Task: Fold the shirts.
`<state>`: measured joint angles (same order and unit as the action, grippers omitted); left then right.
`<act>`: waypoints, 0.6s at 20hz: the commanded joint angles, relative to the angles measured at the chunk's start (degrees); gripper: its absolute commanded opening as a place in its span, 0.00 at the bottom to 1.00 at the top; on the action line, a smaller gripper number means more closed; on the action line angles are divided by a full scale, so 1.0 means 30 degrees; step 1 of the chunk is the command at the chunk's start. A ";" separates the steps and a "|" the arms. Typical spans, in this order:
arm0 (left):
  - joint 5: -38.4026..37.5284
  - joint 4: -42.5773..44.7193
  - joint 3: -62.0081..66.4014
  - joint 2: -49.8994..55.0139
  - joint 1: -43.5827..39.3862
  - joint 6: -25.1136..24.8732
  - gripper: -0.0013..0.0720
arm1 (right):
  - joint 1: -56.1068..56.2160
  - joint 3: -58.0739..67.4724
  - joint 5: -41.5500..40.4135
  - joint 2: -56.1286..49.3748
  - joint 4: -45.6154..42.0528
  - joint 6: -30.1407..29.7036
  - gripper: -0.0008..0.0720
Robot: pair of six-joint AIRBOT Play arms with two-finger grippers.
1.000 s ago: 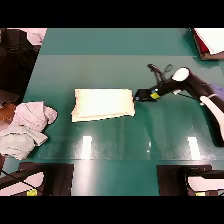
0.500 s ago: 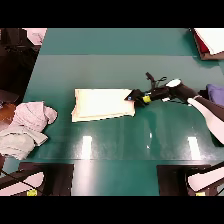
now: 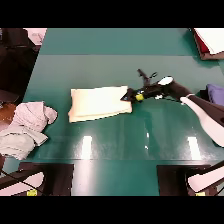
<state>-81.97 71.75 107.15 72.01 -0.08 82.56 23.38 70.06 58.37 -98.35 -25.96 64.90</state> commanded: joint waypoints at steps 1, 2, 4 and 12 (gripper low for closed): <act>0.0270 -0.0357 -0.0634 0.0029 -0.1304 0.0029 0.06 | -0.2980 -0.2055 -0.1319 0.3206 0.0109 -0.0102 0.03; 0.0576 -0.0364 -0.1129 0.0044 -0.1916 0.0029 0.06 | -0.4656 -0.2769 -0.1392 0.4437 0.0073 -0.0095 0.03; 0.1632 -0.0372 -0.2463 0.0051 -0.3096 0.0007 0.06 | -0.8262 -0.3767 -0.1836 0.6513 -0.0233 0.0080 0.03; 0.4772 -0.0423 -0.4750 0.0124 -0.6317 0.0022 0.06 | -1.9190 -0.0590 -0.1639 0.6856 -0.2412 0.0481 0.03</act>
<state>-71.05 70.52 94.13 72.29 -16.19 82.63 -24.97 64.03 52.88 -76.42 -31.31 66.22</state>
